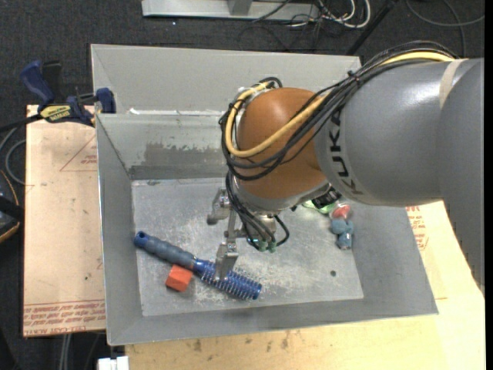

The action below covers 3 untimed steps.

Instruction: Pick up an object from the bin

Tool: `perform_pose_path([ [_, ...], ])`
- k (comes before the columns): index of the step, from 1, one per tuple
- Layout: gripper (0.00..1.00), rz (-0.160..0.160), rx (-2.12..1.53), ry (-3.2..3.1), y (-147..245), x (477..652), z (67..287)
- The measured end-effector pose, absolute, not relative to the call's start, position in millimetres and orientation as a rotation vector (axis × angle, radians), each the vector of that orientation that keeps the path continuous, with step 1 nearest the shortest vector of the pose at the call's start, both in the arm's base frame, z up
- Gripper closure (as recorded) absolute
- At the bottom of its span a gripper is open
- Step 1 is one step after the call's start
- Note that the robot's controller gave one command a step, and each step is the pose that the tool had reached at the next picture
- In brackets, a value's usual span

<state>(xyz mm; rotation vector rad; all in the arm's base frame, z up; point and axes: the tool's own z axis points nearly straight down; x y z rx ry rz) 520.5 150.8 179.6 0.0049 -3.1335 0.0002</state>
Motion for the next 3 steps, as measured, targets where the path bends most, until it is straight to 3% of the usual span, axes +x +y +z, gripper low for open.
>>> perform_pose_path([
  [1, 0.0, -0.005, 0.398, -3.126, 129.4, 499.0, 76.9],
  [2, 1.0, -0.007, 0.394, -3.132, 129.6, 500.8, 79.2],
  [3, 1.0, -0.001, 0.428, -3.12, 120.2, 503.1, 208.2],
])
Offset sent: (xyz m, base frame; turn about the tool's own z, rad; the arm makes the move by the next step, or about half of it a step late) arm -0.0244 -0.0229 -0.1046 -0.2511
